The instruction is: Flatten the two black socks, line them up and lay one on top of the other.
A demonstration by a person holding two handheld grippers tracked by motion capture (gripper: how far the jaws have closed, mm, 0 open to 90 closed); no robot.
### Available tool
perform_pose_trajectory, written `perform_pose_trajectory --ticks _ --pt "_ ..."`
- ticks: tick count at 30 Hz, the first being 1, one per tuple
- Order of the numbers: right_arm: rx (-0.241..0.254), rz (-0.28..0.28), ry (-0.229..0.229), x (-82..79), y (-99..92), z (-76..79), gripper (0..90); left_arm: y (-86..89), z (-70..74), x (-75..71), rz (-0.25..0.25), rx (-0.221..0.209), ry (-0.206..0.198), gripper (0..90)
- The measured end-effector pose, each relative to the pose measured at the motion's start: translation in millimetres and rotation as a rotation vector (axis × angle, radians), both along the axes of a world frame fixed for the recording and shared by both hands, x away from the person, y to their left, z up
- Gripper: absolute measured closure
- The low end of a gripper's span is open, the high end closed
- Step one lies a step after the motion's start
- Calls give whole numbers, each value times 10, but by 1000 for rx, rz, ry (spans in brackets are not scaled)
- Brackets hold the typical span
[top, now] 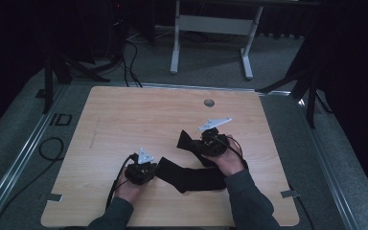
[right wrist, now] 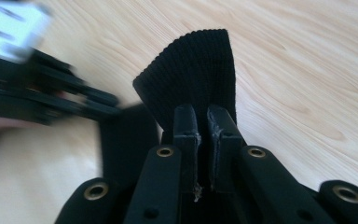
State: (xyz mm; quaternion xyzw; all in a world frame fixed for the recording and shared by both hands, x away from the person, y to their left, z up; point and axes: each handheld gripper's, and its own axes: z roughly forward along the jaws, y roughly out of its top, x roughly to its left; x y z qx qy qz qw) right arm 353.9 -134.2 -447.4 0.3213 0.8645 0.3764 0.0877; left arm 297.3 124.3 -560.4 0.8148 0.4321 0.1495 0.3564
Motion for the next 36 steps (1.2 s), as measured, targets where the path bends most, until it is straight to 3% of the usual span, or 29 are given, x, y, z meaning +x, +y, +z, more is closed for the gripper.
perform_pose_trajectory --ticks 3,6,8,9,11,13,19,27,31,33,36 --pt "36 17 10 -183 94 65 836 -1 -1 -1 2 -4 0 808" --pt "18 15 14 -324 223 3 837 -4 0 -4 2 -1 0 809" --pt "-14 6 26 -380 319 -127 837 0 2 -5 -2 4 2 809" --pt "-39 4 32 -386 370 -232 837 -2 0 -5 0 1 -1 809" --pt "-50 -3 85 -364 424 -399 836 -4 0 -6 0 1 -2 809" --pt "-78 -16 97 -336 465 -540 836 -5 -1 -6 0 0 -2 810" --pt "-57 -41 141 -303 553 -747 834 -12 -1 -14 1 -1 0 812" --pt "-3 -48 168 -299 603 -771 834 -10 9 -25 5 -5 9 814" --pt "3 -46 171 -304 609 -765 834 20 51 -53 15 4 -18 820" --pt "5 -45 172 -304 607 -765 834 107 100 -54 47 -18 -32 824" --pt "5 -43 177 -303 613 -775 834 173 99 -47 59 -16 -5 836"
